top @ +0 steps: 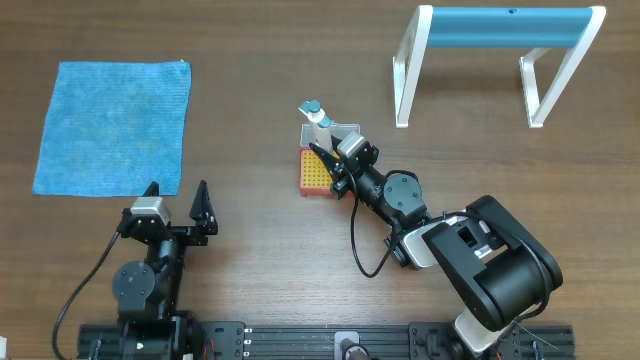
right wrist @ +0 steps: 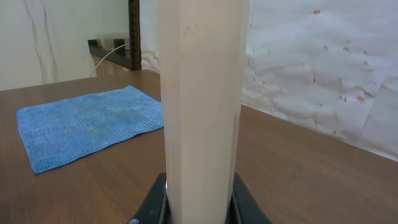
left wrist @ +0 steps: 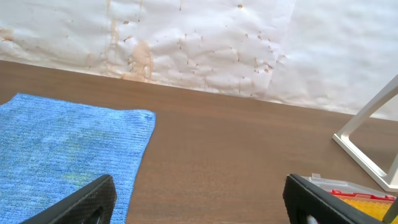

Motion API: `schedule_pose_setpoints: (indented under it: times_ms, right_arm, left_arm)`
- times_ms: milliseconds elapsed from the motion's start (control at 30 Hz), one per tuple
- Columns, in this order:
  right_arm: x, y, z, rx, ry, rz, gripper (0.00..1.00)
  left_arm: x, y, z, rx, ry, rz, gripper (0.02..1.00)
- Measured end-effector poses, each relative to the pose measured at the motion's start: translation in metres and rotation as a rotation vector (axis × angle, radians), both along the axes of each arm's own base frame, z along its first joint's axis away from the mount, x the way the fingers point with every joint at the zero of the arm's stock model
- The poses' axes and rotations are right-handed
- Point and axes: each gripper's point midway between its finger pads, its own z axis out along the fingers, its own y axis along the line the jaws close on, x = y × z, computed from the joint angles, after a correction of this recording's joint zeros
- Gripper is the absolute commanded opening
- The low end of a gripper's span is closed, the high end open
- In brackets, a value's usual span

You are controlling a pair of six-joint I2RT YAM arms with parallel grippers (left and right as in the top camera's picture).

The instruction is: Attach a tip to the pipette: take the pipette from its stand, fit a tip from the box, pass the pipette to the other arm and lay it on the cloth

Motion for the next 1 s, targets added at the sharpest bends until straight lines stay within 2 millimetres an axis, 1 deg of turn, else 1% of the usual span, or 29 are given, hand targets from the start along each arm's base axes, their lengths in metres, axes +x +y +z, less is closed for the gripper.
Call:
schedule_pose_setpoints:
  times_ms: [133,567,1000]
  right_arm:
    - [-0.0001,0.0007,-0.0055,-0.012,0.021,0.004,0.075]
    - [0.0006,0.0016,-0.0091,-0.012,0.020,0.006,0.075]
    - [-0.0003,0.0005,-0.0012,-0.001,0.002,0.005,0.075]
  left_arm:
    - [0.0000,0.0000,0.0000,0.000,0.000,0.000,0.871]
    - [0.0000,0.0000,0.0000,0.000,0.000,0.000,0.871]
    - [0.0000,0.0000,-0.0001,0.000,0.000,0.000,0.871]
